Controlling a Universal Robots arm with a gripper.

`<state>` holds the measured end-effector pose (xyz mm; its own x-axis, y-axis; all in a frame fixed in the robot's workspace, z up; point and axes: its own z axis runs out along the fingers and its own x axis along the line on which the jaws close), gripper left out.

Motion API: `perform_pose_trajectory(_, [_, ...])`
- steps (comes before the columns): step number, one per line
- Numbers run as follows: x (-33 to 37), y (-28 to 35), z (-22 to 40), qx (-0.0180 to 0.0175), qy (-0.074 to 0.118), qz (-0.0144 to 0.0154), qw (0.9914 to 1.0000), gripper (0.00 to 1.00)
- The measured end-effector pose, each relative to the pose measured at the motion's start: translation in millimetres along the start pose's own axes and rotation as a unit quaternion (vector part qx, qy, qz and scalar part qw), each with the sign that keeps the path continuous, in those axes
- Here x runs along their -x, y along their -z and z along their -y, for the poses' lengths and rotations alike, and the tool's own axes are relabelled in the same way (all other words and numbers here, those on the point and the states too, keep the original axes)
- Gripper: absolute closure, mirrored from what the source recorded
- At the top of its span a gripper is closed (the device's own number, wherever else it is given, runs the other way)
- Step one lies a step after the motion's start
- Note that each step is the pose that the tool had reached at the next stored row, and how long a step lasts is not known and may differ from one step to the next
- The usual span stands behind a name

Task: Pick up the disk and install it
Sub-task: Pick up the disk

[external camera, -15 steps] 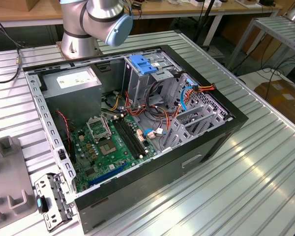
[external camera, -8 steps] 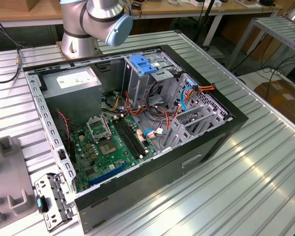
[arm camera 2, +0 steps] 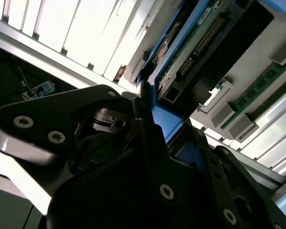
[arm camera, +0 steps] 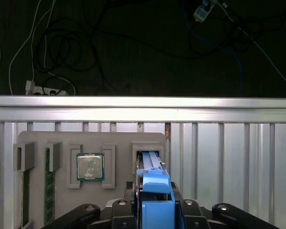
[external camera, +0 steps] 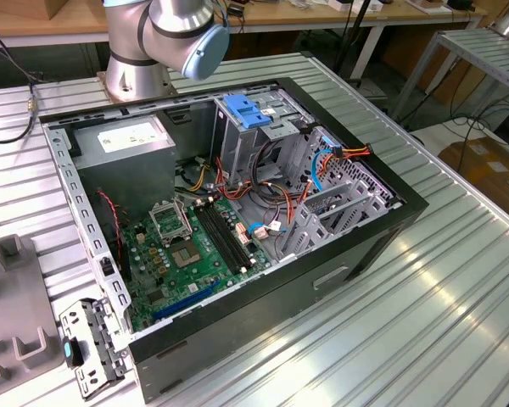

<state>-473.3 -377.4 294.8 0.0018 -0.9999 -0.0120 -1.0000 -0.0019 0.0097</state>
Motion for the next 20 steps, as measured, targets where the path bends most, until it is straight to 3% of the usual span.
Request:
perform_pose_trajectory(4, [0.0,0.7,0.0,-0.0004,0.000,0.0002,1.00000,0.63])
perform_pose_trajectory(10, [0.3,22.5,-0.2,0.0000,0.000,-0.0018,1.00000,0.63])
perform_pose_trajectory(15, [0.4,33.0,-0.3,-0.0001,0.000,-0.0028,1.00000,0.63])
perform_pose_trajectory(20, [0.4,34.2,-0.3,-0.0001,0.000,-0.0030,1.00000,0.63])
